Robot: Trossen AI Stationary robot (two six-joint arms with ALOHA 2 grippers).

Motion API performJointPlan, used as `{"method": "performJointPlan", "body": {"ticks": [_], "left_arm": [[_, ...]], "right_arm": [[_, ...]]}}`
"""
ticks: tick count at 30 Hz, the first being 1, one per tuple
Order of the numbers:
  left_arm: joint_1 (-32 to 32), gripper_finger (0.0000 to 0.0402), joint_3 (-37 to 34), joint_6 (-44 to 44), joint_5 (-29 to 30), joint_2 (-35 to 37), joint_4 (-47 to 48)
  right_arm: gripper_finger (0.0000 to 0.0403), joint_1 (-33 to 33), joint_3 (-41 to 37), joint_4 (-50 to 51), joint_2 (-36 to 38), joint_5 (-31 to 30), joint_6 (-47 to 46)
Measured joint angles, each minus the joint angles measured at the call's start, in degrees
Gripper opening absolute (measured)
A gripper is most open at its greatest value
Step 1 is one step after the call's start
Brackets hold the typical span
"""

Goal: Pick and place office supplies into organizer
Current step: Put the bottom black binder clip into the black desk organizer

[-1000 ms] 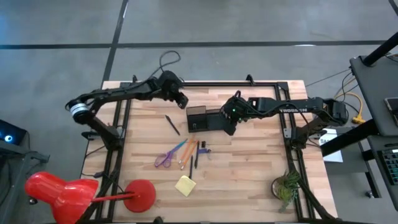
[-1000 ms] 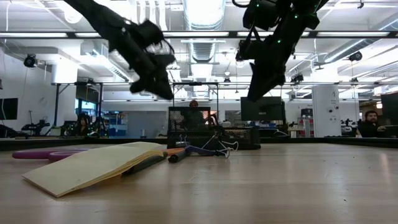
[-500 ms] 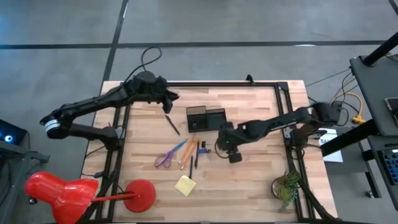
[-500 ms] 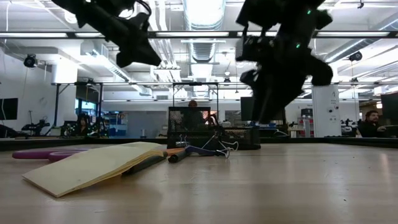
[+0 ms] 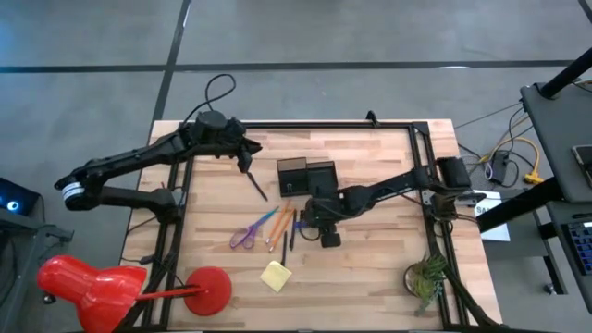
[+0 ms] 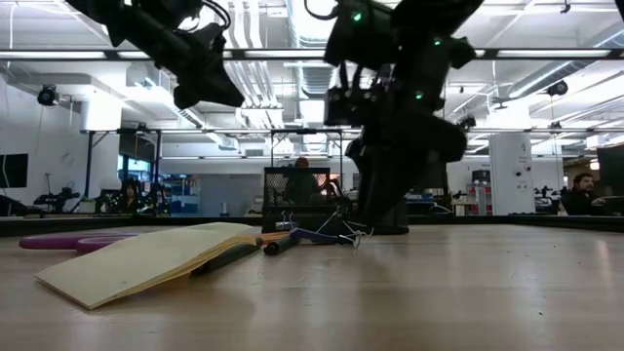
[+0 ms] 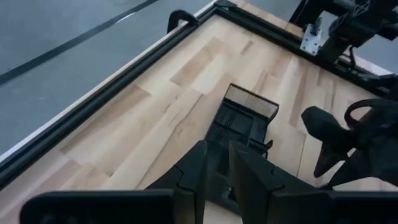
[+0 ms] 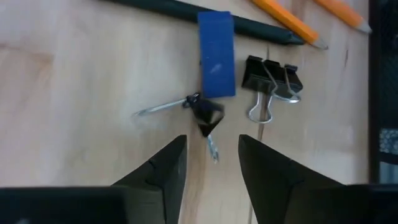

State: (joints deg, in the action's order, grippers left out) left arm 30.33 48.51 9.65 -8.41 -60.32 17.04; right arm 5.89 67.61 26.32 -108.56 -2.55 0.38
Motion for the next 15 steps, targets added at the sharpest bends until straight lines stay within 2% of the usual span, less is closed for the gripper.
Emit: {"method": "performJointPlan", "body": {"ticks": [9, 15], "left_arm": [[0.0, 0.0052, 0.0, -0.1, -0.5, -0.1, 0.0], [0.0, 0.0052, 0.0, -0.3, -0.5, 0.0, 0.0]], "right_arm": [[0.0111, 0.0, 4.4, 4.4, -4.1, 0.3, -2.0], [0.0069, 0.0, 4.2, 6.4, -4.1, 0.9, -2.2]]}}
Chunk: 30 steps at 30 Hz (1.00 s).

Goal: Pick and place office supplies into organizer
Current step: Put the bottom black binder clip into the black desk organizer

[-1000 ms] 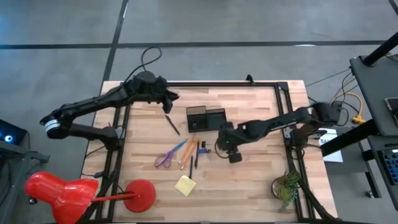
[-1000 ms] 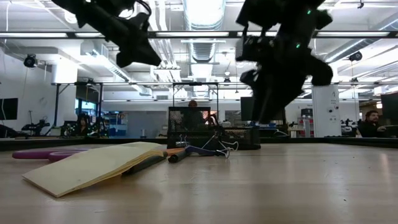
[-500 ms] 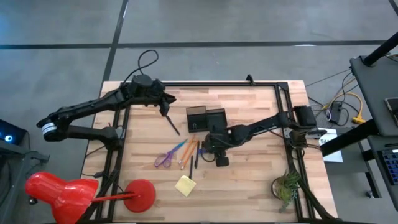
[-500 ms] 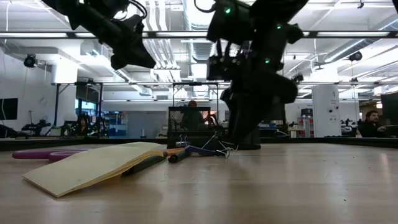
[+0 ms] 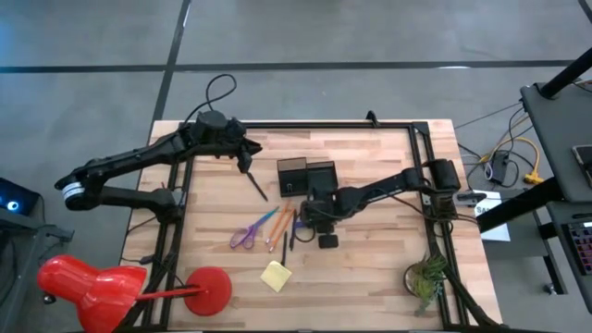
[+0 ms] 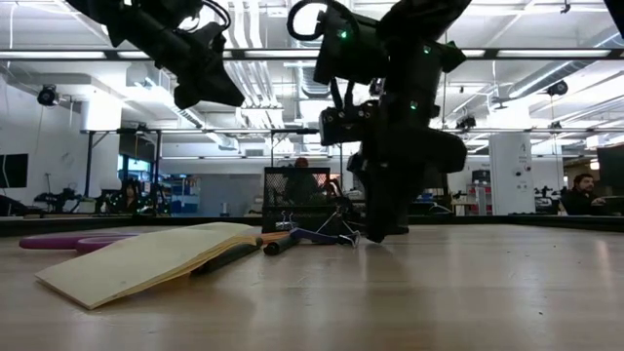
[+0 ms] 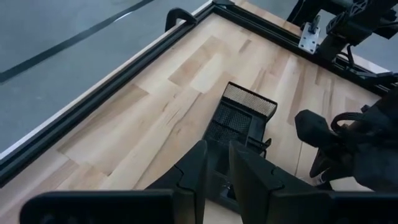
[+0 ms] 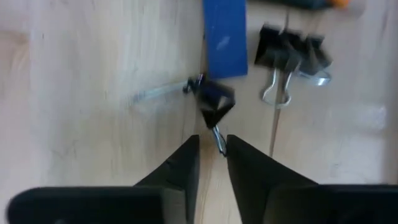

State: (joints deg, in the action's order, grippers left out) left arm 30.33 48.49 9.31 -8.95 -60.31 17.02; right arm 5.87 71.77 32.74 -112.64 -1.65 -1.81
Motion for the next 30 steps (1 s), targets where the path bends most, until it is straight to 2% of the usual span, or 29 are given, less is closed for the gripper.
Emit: {"method": "performJointPlan", "body": {"ticks": [7, 17, 20, 26, 30], "left_arm": [[0.0, 0.0052, 0.0, -2.3, -0.1, 0.0, 0.0], [0.0, 0.0052, 0.0, -2.3, -0.4, 0.1, 0.0], [0.0, 0.0052, 0.0, -2.3, -0.5, 0.1, 0.0], [0.0, 0.0052, 0.0, -2.6, -0.7, 0.2, 0.0], [0.0, 0.0052, 0.0, -2.8, -0.8, 0.2, 0.0]], "right_arm": [[0.0012, -0.3, 0.2, 0.1, 0.0, 0.2, -2.0], [0.0008, -0.3, 5.3, 4.5, 2.0, 0.1, -4.3], [0.0008, -0.4, 6.5, 6.1, 4.8, -3.4, -5.8], [0.0008, -5.2, 6.9, 6.2, 7.9, -7.8, -17.4], [0.0008, -8.6, 7.6, 4.3, 7.6, -10.2, -18.0]]}}
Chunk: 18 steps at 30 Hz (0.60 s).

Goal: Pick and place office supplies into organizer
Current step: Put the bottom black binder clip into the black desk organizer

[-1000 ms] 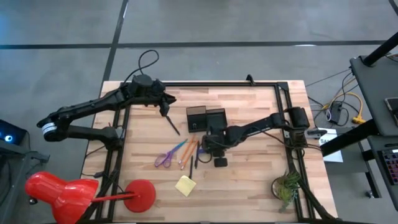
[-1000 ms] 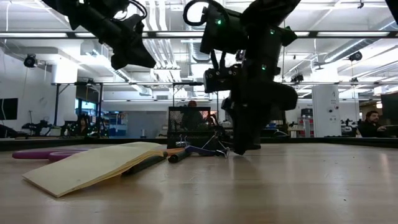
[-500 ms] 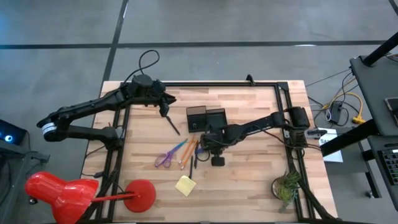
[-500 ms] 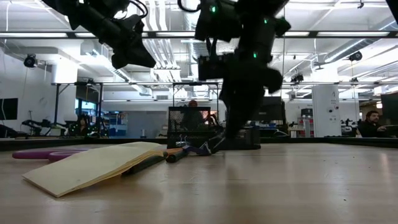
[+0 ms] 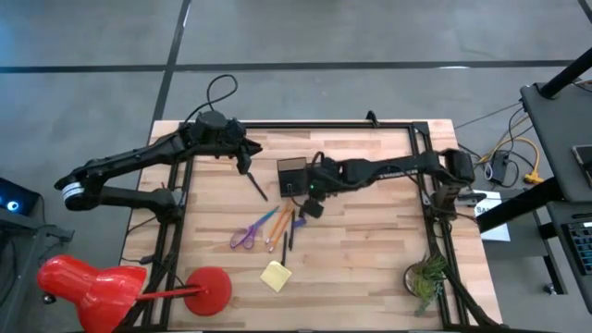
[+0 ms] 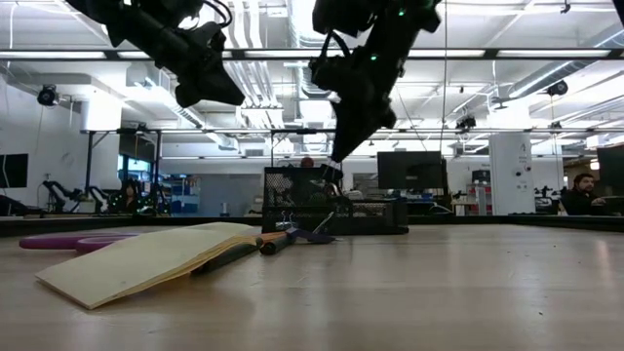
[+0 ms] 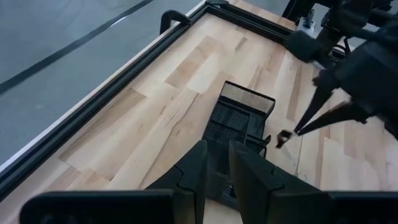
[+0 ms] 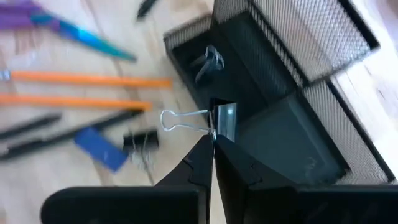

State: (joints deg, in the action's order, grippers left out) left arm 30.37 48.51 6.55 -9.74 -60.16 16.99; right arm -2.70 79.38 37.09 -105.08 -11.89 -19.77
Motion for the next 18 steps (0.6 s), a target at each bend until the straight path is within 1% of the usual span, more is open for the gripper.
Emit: {"method": "performJointPlan", "body": {"ticks": [4, 12, 15, 18], "left_arm": [[0.0, 0.0052, 0.0, 0.0, 0.0, 0.0, 0.0], [0.0, 0.0052, 0.0, 0.0, 0.0, 0.0, 0.0], [0.0, 0.0052, 0.0, -0.7, 0.1, 0.0, 0.0], [0.0, 0.0052, 0.0, -1.3, 0.1, -0.1, 0.0]], "right_arm": [[0.0008, -2.6, 0.1, -4.2, -2.1, 2.5, 0.2], [0.0008, -4.3, 0.1, -6.8, -5.1, 2.9, -2.5], [0.0008, -4.4, 0.1, -9.6, -5.6, 2.8, -4.5], [0.0008, -4.6, 0.1, -13.7, -5.9, 1.8, -9.0]]}}
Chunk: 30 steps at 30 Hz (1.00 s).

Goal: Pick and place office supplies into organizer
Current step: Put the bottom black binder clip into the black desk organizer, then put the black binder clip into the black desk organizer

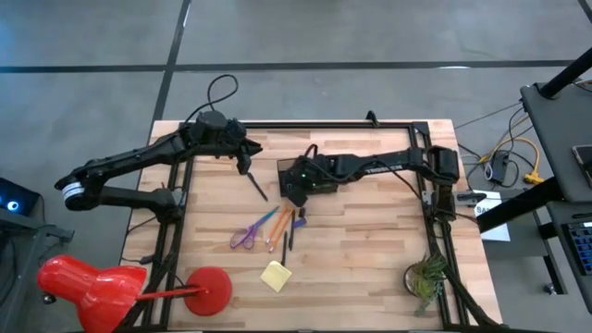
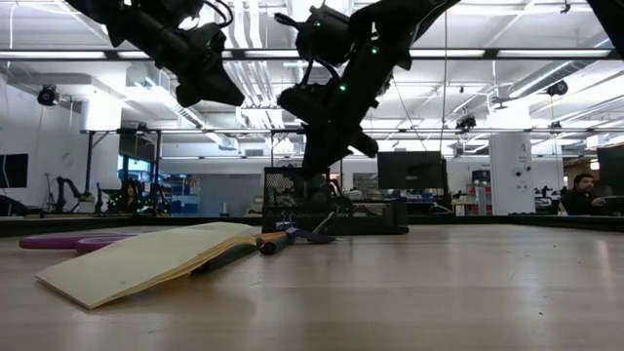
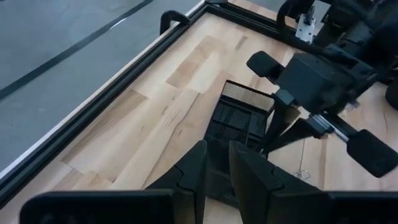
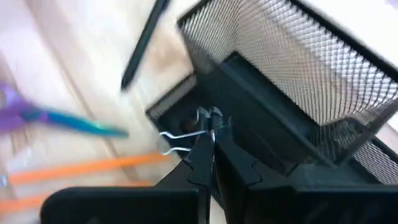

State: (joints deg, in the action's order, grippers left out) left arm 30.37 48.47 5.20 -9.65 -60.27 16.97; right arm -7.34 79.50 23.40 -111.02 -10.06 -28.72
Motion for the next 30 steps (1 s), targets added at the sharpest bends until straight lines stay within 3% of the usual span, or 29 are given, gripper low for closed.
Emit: {"method": "performJointPlan", "body": {"ticks": [15, 24, 27, 30], "left_arm": [[0.0, 0.0052, -0.1, 0.1, 0.0, 0.0, -0.1], [0.0, 0.0052, -0.1, 0.1, 0.0, 0.0, -0.2], [0.0, 0.0052, -0.1, 0.1, 0.0, 0.0, -0.1], [0.0, 0.0052, -0.1, 0.1, 0.0, 0.0, -0.1]], "right_arm": [[0.0011, -1.2, 0.0, 0.3, 0.0, -0.2, -11.6], [0.0075, -1.2, 0.0, -0.1, 0.0, 3.0, -22.7], [0.0101, -0.2, 0.3, 0.4, 0.0, 3.1, -18.1], [0.0121, 2.3, 0.8, 2.8, 0.4, 6.1, 0.8]]}}
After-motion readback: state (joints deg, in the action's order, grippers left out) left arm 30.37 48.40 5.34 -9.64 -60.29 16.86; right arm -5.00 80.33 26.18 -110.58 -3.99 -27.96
